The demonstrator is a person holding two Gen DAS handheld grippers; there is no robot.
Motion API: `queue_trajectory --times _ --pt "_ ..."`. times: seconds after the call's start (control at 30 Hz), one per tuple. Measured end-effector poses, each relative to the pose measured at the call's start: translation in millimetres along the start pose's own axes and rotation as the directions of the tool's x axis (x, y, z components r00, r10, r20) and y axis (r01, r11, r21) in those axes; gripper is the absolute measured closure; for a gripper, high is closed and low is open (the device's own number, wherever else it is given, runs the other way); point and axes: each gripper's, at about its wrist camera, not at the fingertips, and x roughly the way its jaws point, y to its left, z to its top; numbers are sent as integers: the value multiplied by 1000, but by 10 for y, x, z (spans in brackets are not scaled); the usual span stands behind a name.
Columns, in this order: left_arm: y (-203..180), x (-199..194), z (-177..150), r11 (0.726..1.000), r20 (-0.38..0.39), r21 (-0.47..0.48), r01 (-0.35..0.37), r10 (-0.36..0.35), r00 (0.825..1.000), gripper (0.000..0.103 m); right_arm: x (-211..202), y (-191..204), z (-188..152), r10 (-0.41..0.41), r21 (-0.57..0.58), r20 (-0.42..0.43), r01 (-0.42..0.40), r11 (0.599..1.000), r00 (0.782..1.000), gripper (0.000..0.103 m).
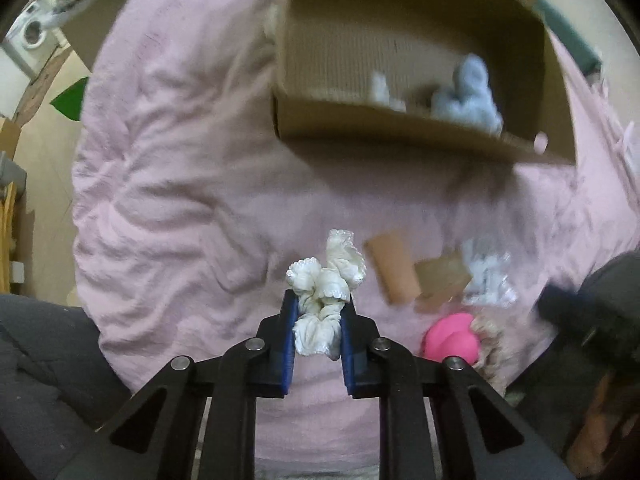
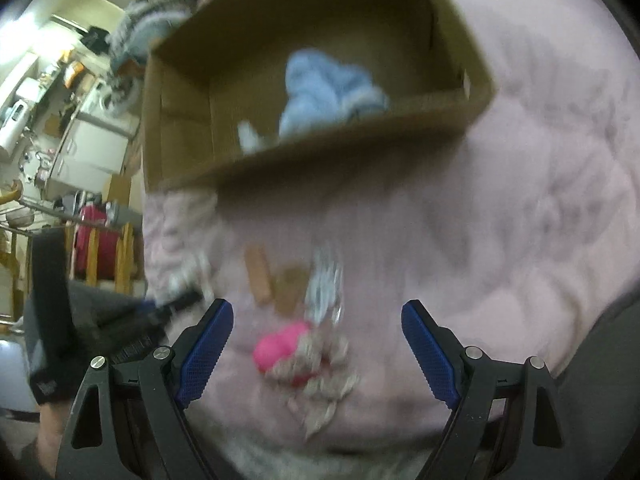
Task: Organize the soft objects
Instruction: 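Grasp the white lace scrunchie with the left tool while the right grasps the grey scrunchie, then carry both scrunchies over the box and release them inside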
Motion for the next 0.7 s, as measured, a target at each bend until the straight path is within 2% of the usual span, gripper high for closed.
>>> queue_trajectory --times 0.13,0.3,0.4,0.43,0.5,0.6,0.7 --pt "73 -208 5 1000 94 -29 -4 7 996 86 189 77 -154 -12 -23 -126 9 1000 992 19" --pt "49 -305 75 999 134 -32 11 -7 991 86 425 279 -256 -120 -141 -201 92 986 972 26" --pt "89 -297 47 999 133 -31 9 -5 991 86 546 366 -288 -152 -194 -219 110 975 964 42" --pt "87 -299 47 999 132 -32 11 -7 991 86 570 402 -292 -137 -202 -218 92 975 966 54" --pt "114 -305 32 999 132 -39 15 -9 991 86 546 472 -272 -144 -229 -179 101 968 973 70" --pt "126 -283 39 999 131 -48 16 -10 991 86 542 465 -203 -126 -225 -151 90 970 981 75" --pt "128 -282 40 999 133 -50 14 -7 991 86 484 402 -99 -123 -204 -103 100 974 987 85"
